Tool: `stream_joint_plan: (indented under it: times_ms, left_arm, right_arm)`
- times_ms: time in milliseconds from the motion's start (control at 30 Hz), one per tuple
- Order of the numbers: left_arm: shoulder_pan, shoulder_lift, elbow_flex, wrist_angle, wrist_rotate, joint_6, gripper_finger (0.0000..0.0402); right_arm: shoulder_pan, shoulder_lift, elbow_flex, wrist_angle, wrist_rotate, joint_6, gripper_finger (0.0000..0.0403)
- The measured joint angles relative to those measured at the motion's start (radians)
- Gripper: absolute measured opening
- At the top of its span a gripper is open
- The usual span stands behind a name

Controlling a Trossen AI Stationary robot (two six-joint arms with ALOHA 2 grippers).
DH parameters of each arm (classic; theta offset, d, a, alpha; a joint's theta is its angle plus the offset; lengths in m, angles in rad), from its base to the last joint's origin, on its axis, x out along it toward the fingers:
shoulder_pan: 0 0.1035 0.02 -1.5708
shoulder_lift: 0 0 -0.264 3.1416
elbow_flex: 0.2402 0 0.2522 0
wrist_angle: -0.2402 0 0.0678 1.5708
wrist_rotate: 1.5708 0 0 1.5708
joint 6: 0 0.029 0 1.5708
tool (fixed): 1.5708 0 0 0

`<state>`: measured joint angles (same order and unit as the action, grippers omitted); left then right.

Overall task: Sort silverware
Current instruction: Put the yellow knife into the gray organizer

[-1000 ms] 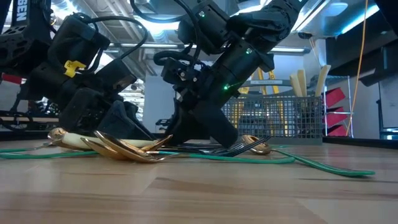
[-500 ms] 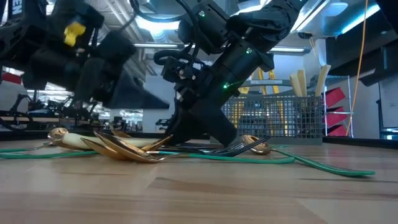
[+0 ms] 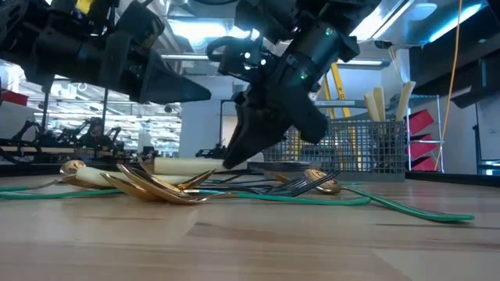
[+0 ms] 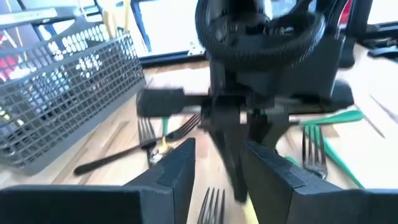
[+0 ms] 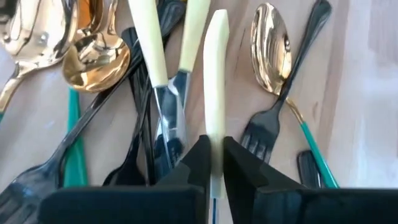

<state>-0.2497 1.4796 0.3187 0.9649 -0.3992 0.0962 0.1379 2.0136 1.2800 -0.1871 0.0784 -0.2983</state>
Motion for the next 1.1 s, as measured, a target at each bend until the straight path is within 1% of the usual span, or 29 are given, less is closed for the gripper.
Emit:
stream_joint_plan:
  times_ms: [67, 233, 333, 400, 500, 567, 700, 800, 900, 967, 1100]
  left_arm:
    - [-0.002, -0.007, -0.001, -0.029, -0.013, -0.010, 0.0115]
    - [-0.014, -0.007, -0.001, -0.060, -0.025, -0.032, 0.0115]
    - [-0.017, -0.007, -0.001, -0.075, -0.033, -0.041, 0.0115]
    - [-0.017, -0.007, 0.000, -0.085, -0.034, -0.041, 0.0115]
    - [-0.017, -0.007, 0.000, -0.121, -0.023, -0.031, 0.0115]
    - [-0.017, -0.007, 0.002, -0.155, 0.005, -0.024, 0.0115]
    - [-0.011, -0.004, 0.040, -0.317, 0.030, -0.059, 0.0115]
    - [-0.010, 0.003, 0.076, -0.418, 0.003, -0.067, 0.0115]
    - [-0.009, 0.003, 0.087, -0.426, -0.010, -0.035, 0.0116]
    - [-0.001, 0.003, 0.087, -0.432, -0.014, -0.048, 0.0118]
    - [0.014, 0.003, 0.086, -0.431, -0.016, -0.189, 0.0142]
  right_arm:
    - [0.000, -0.025, 0.000, -0.047, 0.000, -0.015, 0.0002]
    - [-0.017, -0.121, 0.001, -0.230, -0.021, -0.024, 0.0002]
    - [-0.023, -0.187, 0.002, -0.255, -0.037, -0.020, 0.0002]
    - [-0.021, -0.206, 0.003, -0.245, -0.043, -0.015, 0.0002]
    - [-0.020, -0.205, 0.003, -0.236, -0.047, -0.003, 0.0001]
    - [-0.020, -0.193, 0.003, -0.234, -0.047, 0.000, 0.0001]
    - [-0.021, -0.160, -0.009, -0.225, -0.047, 0.003, 0.0001]
    - [-0.021, -0.143, -0.011, -0.203, -0.047, 0.004, 0.0000]
    - [-0.021, -0.126, -0.012, -0.205, -0.070, 0.006, 0.0000]
    - [-0.021, -0.122, -0.012, -0.203, -0.087, 0.011, 0.0000]
    - [-0.021, -0.122, -0.012, -0.203, -0.091, 0.026, 0.0000]
